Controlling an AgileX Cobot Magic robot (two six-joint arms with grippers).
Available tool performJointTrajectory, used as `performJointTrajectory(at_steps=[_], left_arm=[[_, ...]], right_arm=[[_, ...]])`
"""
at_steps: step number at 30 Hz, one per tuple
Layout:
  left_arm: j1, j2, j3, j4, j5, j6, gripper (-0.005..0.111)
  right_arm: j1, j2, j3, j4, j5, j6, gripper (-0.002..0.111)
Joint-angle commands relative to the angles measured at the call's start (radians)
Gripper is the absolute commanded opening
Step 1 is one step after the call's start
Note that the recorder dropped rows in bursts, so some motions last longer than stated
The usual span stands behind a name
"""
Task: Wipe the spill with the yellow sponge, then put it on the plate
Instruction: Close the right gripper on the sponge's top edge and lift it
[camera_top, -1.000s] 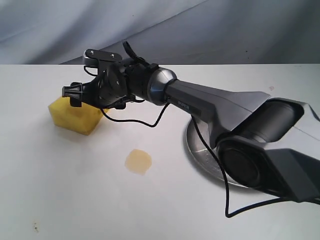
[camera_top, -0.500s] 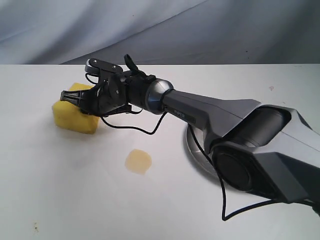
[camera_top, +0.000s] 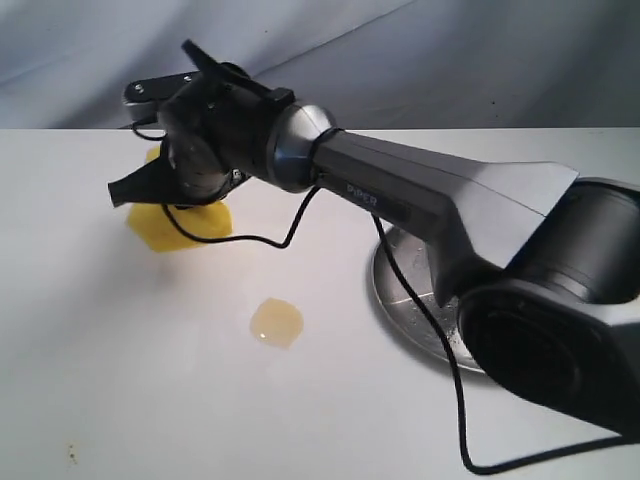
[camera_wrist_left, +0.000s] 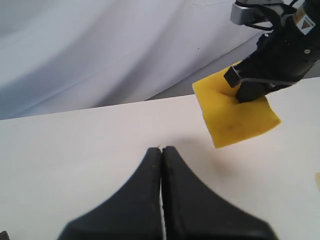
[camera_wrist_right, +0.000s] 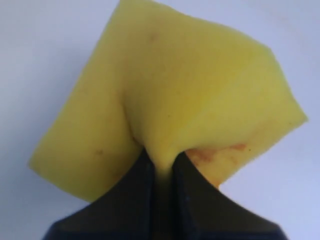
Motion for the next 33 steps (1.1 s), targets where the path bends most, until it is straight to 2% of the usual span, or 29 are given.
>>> performJointTrajectory(at_steps=[1,9,15,20,33], left_arm=[[0.001,-0.003,-0.001,-0.004,-0.006,-0.008,0.0],[0.001,-0.003,-0.001,-0.004,-0.006,-0.008,0.0],[0.001,-0.003,-0.001,-0.004,-0.006,-0.008,0.0],[0.001,-0.003,-0.001,-0.004,-0.006,-0.008,0.0],[0.001,-0.003,-0.001,-0.004,-0.006,-0.008,0.0]], right_arm=[[0.078,-0.123,0.2,-0.184,0.021,0.021,0.0],[0.099,-0.488,0.854,-0.267,-0.415,0.255,0.0],[0.098,-0.666,1.128,-0.246,-0.416,0.184,0.0],[0.091,-0.687,1.206,-0.221,-0.393,0.137,0.0],[-0.031,-0.477,1.203,-0.196,-0.461,0.096,0.0]])
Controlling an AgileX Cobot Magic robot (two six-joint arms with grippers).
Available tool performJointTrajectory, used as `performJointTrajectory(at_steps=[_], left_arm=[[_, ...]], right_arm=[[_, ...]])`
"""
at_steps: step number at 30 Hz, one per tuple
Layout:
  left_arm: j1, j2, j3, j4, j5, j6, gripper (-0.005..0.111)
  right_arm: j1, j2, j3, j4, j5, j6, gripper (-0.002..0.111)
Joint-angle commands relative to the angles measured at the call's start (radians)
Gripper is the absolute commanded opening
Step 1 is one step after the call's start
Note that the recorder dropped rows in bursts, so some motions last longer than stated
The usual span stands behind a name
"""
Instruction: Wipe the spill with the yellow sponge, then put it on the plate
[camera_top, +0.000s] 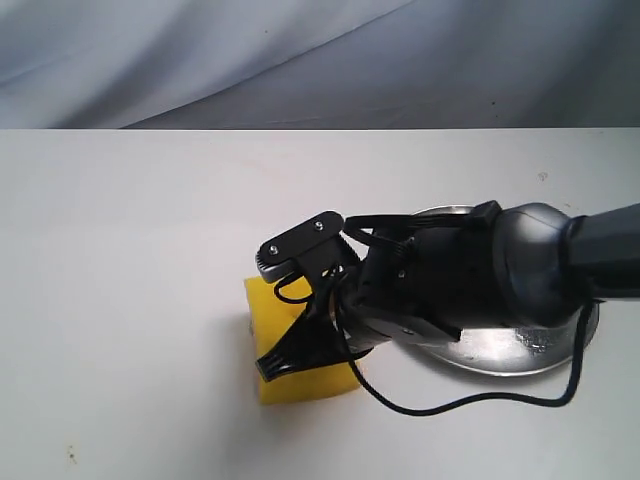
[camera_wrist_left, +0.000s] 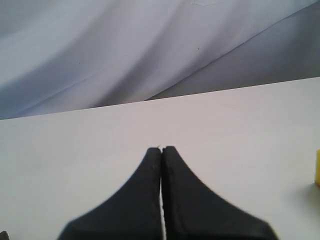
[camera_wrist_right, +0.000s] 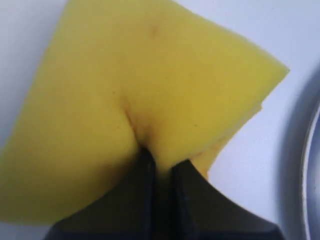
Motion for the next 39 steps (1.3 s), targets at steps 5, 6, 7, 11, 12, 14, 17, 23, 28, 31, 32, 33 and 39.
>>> performJointTrajectory(at_steps=[5,6,7,11,12,14,17,23,28,31,32,33,39], left_arm=[[0.001,-0.003,-0.001,-0.004,-0.006,-0.008,0.0],[0.001,-0.003,-0.001,-0.004,-0.006,-0.008,0.0],[0.001,-0.003,-0.001,-0.004,-0.006,-0.008,0.0],[0.001,-0.003,-0.001,-0.004,-0.006,-0.008,0.0],[0.001,-0.003,-0.001,-0.004,-0.006,-0.008,0.0],[0.001,-0.003,-0.001,-0.004,-0.006,-0.008,0.0],[0.001,-0.003,-0.001,-0.004,-0.006,-0.008,0.0],[0.001,-0.003,-0.001,-0.004,-0.006,-0.008,0.0],[0.001,-0.003,-0.001,-0.004,-0.006,-0.008,0.0],[0.001,-0.003,-0.001,-0.004,-0.006,-0.008,0.0],[0.001,-0.003,-0.001,-0.004,-0.006,-0.008,0.0],[0.001,-0.003,-0.001,-0.004,-0.006,-0.008,0.0],[0.001,-0.003,-0.001,-0.004,-0.006,-0.008,0.0]], right_arm=[[-0.063,0.157,-0.118,0.101,0.04,-0.195,0.0],[-0.064,0.179,-0.161,0.137,0.063,-0.239,0.0],[-0.066,0.201,-0.208,0.17,0.088,-0.284,0.0],[-0.068,0.308,-0.41,0.232,0.203,-0.387,0.0],[-0.068,0.339,-0.479,0.238,0.252,-0.403,0.0],[-0.068,0.394,-0.571,0.245,0.313,-0.427,0.0],[-0.068,0.461,-0.727,0.245,0.43,-0.443,0.0],[-0.057,0.48,-0.861,0.34,0.543,-0.547,0.0],[0.001,0.442,-0.762,0.363,0.545,-0.568,0.0],[0.052,0.397,-0.629,0.334,0.486,-0.559,0.0],[0.066,0.375,-0.577,0.328,0.454,-0.545,0.0],[0.076,0.353,-0.535,0.324,0.427,-0.53,0.0],[0.086,0.183,-0.271,0.312,0.318,-0.468,0.0]])
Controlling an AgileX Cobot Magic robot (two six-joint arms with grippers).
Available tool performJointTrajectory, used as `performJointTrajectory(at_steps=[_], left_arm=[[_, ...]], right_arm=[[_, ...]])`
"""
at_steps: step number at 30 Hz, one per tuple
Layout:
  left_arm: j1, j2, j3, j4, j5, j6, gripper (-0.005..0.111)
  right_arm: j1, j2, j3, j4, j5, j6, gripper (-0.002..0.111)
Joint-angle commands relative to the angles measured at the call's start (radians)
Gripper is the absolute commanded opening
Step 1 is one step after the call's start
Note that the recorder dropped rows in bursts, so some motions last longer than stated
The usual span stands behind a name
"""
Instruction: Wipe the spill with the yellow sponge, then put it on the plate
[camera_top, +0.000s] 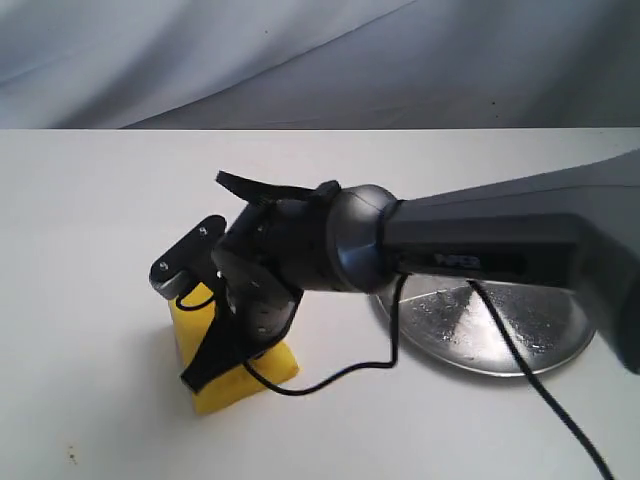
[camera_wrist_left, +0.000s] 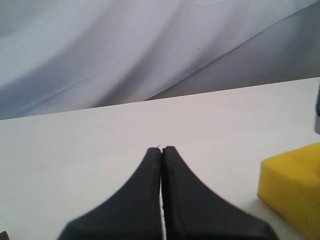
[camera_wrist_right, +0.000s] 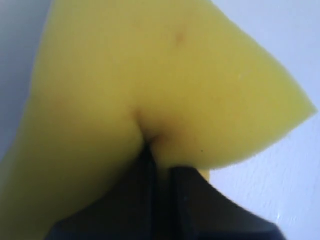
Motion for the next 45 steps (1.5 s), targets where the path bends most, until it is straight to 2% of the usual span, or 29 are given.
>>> performJointTrajectory(at_steps=[1,7,14,17,22,28,32,39,45], left_arm=[[0.001,-0.003,-0.001,-0.004,-0.006,-0.008,0.0],[0.001,-0.003,-0.001,-0.004,-0.006,-0.008,0.0],[0.001,-0.003,-0.001,-0.004,-0.006,-0.008,0.0],[0.001,-0.003,-0.001,-0.004,-0.006,-0.008,0.0],[0.001,-0.003,-0.001,-0.004,-0.006,-0.008,0.0],[0.001,-0.003,-0.001,-0.004,-0.006,-0.008,0.0],[0.001,-0.003,-0.001,-0.004,-0.006,-0.008,0.0],[0.001,-0.003,-0.001,-0.004,-0.006,-0.008,0.0],[0.001,-0.003,-0.001,-0.004,-0.006,-0.008,0.0]], right_arm=[[0.0,-0.1,0.199,0.028,0.024,0.042,0.0],[-0.04,-0.186,0.293,-0.127,0.036,0.17,0.0],[-0.152,-0.177,0.289,-0.122,-0.077,0.179,0.0],[-0.213,-0.141,0.231,-0.089,-0.077,0.172,0.0],[-0.26,-0.019,0.009,0.028,0.008,0.046,0.0],[-0.259,0.174,-0.335,0.209,0.178,-0.073,0.0],[-0.242,0.251,-0.472,0.371,0.265,-0.186,0.0],[-0.137,0.237,-0.484,0.311,0.378,-0.237,0.0],[-0.057,0.167,-0.373,0.222,0.375,-0.198,0.0]])
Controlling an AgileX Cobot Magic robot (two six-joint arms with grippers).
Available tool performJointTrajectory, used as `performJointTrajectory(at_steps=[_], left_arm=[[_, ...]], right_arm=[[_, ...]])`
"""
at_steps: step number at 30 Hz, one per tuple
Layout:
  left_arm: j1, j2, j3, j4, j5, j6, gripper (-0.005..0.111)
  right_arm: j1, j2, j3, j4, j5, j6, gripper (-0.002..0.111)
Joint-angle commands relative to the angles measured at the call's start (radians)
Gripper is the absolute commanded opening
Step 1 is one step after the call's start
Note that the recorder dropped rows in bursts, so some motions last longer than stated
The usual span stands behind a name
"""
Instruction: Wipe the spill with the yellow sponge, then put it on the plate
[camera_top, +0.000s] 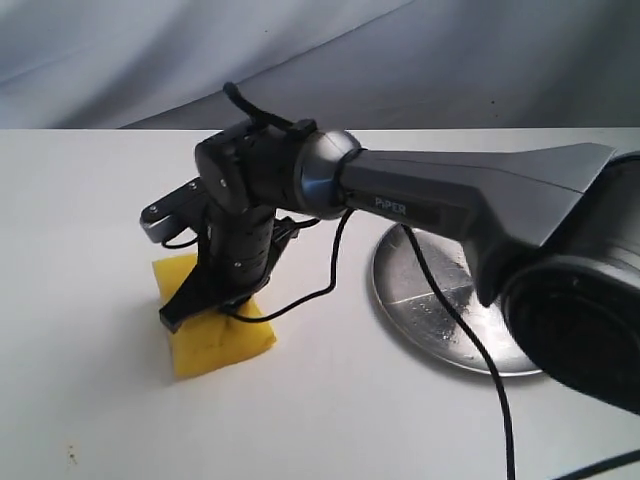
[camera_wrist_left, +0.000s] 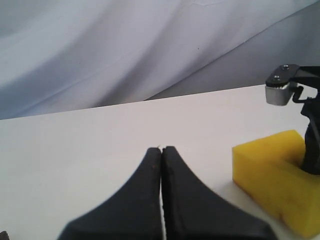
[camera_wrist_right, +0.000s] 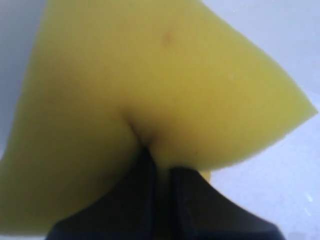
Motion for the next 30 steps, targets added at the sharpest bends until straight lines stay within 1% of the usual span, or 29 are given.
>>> performJointTrajectory(at_steps=[1,5,7,8,11,13,15,17,19,20,21,22,23,24,25,27,30], left_arm=[[0.001,-0.003,-0.001,-0.004,-0.006,-0.008,0.0],[0.001,-0.003,-0.001,-0.004,-0.006,-0.008,0.0],[0.001,-0.003,-0.001,-0.004,-0.006,-0.008,0.0],[0.001,-0.003,-0.001,-0.004,-0.006,-0.008,0.0],[0.001,-0.003,-0.001,-0.004,-0.006,-0.008,0.0],[0.001,-0.003,-0.001,-0.004,-0.006,-0.008,0.0],[0.001,-0.003,-0.001,-0.004,-0.006,-0.008,0.0],[0.001,-0.003,-0.001,-0.004,-0.006,-0.008,0.0],[0.001,-0.003,-0.001,-0.004,-0.006,-0.008,0.0],[0.001,-0.003,-0.001,-0.004,-0.006,-0.008,0.0],[0.001,-0.003,-0.001,-0.004,-0.006,-0.008,0.0],[0.001,-0.003,-0.001,-0.004,-0.006,-0.008,0.0],[0.001,-0.003,-0.001,-0.004,-0.006,-0.008,0.0],[0.001,-0.003,-0.001,-0.004,-0.006,-0.008,0.0],[0.001,-0.003,-0.001,-0.004,-0.006,-0.008,0.0],[0.001,-0.003,-0.001,-0.004,-0.006,-0.008,0.0],[0.001,-0.003,-0.001,-0.004,-0.006,-0.008,0.0]], right_arm=[[0.052,-0.056,0.116,-0.044,0.04,0.03,0.0],[0.05,-0.201,0.377,-0.046,-0.099,0.063,0.0],[0.048,-0.282,0.527,-0.091,-0.179,0.099,0.0],[0.046,-0.323,0.601,-0.145,-0.212,0.144,0.0],[0.015,-0.35,0.656,-0.212,-0.231,0.206,0.0],[-0.03,-0.352,0.657,-0.22,-0.248,0.219,0.0],[-0.092,-0.352,0.649,-0.22,-0.313,0.245,0.0],[-0.151,-0.333,0.595,-0.198,-0.332,0.252,0.0],[-0.207,-0.246,0.43,-0.194,-0.231,0.252,0.0],[-0.211,-0.216,0.377,-0.192,-0.199,0.247,0.0],[-0.213,-0.157,0.269,-0.187,-0.141,0.231,0.0],[-0.213,-0.133,0.226,-0.166,-0.121,0.221,0.0],[-0.213,-0.076,0.124,-0.094,-0.086,0.184,0.0],[-0.213,-0.055,0.086,-0.058,-0.075,0.166,0.0],[-0.208,-0.006,0.0,0.024,-0.045,0.136,0.0],[-0.183,0.042,-0.092,0.086,0.005,0.099,0.0],[-0.135,0.051,-0.116,0.097,0.032,0.063,0.0]])
